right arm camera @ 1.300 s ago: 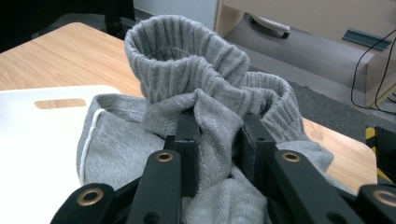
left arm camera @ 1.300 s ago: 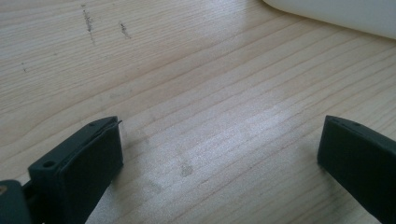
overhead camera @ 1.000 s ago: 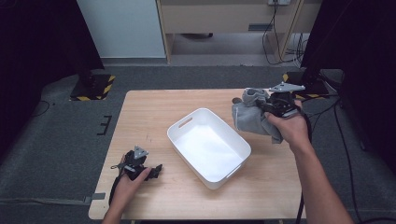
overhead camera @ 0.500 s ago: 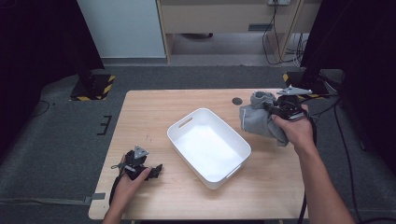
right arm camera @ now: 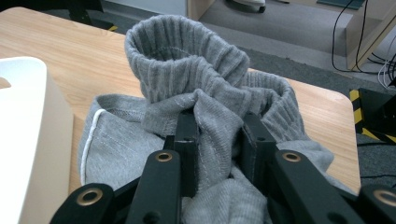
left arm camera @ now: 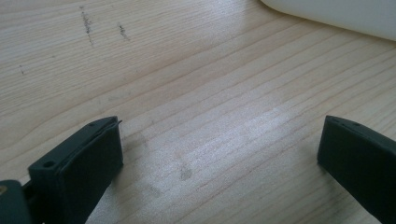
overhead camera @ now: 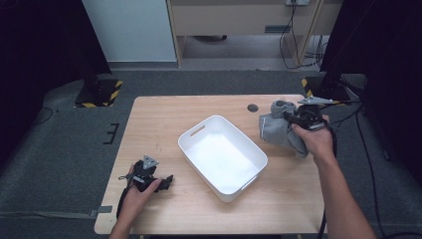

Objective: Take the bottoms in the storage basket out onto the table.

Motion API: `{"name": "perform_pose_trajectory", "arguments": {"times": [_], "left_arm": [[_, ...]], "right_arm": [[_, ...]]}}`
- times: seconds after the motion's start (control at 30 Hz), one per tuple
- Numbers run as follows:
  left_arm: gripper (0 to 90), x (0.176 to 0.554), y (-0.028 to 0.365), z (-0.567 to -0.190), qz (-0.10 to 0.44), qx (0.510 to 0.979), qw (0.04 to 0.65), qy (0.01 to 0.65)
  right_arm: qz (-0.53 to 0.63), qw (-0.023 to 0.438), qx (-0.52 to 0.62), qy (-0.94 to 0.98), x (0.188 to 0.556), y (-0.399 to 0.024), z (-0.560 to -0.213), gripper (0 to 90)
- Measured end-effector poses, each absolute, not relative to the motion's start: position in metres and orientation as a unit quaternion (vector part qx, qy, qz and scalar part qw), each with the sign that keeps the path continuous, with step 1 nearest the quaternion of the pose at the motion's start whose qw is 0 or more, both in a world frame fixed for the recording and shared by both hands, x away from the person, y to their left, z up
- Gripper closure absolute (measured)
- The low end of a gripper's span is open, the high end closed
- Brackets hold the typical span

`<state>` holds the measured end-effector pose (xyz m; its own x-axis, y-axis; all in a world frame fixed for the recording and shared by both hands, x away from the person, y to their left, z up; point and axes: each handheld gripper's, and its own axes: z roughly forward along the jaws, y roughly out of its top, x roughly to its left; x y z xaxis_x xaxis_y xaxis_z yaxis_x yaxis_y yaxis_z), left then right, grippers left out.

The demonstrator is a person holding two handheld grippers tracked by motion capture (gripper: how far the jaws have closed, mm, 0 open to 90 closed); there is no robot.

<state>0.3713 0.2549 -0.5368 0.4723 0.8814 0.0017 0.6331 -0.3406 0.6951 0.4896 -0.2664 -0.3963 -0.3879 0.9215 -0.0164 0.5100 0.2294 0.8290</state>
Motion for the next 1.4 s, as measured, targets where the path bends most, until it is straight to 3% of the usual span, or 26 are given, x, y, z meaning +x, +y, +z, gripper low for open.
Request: {"name": "perform_pose_trajectory", "arguments": {"times": [0.87, 1.4], "left_arm": [[0.0, 0.373, 0.253, -0.537, 0.194, 0.795, 0.322, 0.476], [0.0, 0.37, 0.252, -0.537, 0.193, 0.795, 0.323, 0.475]], "right_arm": [[0.375, 0.246, 0.507, 0.736, 0.51, -0.271, -0.46, 71.7], [0.37, 0.231, 0.5, 0.748, 0.512, -0.257, -0.469, 70.2]]}}
